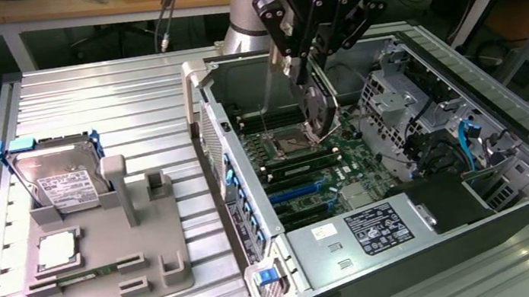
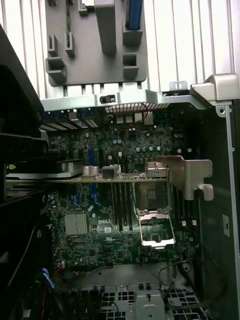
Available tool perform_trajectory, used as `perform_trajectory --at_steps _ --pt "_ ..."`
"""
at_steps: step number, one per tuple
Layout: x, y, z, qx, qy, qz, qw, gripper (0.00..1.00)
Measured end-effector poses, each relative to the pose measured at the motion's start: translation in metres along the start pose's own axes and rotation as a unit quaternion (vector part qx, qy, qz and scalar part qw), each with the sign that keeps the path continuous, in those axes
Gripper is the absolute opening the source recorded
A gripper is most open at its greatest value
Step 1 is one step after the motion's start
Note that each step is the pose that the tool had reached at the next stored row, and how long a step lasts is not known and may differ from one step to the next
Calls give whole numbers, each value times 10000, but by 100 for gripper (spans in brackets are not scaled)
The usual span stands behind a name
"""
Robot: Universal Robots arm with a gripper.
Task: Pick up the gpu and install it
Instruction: 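Pick up the gpu and move the gpu toward the slot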
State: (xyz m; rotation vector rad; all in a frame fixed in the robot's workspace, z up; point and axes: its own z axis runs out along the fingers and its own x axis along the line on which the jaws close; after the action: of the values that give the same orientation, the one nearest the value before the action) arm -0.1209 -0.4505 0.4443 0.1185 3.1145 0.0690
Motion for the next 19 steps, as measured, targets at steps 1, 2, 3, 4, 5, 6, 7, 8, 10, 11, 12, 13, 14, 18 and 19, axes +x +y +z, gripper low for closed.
perform_trajectory --at_steps 1,2,3,4,5,6,7,8,10,11,12,13,14,18,19 --pt "-14 1 0 0 0 0 10000 27" --pt "-27 2 1 0 0 0 10000 27" --pt "-42 3 1 0 0 0 10000 27" --pt "-56 4 2 0 0 0 10000 27" --pt "-70 5 2 0 0 0 10000 27" --pt "-85 6 2 0 0 1 10000 27" --pt "-99 8 3 0 0 0 10000 27" --pt "-115 9 3 0 0 0 10000 27" --pt "-144 11 4 0 0 0 10000 27" --pt "-158 12 4 0 0 0 10000 27" --pt "-173 13 4 0 0 0 10000 27" --pt "-187 14 5 0 0 0 10000 27" --pt "-204 15 5 0 0 0 10000 27" --pt "-267 20 7 0 0 0 10000 27" --pt "-282 21 7 0 0 0 10000 27"
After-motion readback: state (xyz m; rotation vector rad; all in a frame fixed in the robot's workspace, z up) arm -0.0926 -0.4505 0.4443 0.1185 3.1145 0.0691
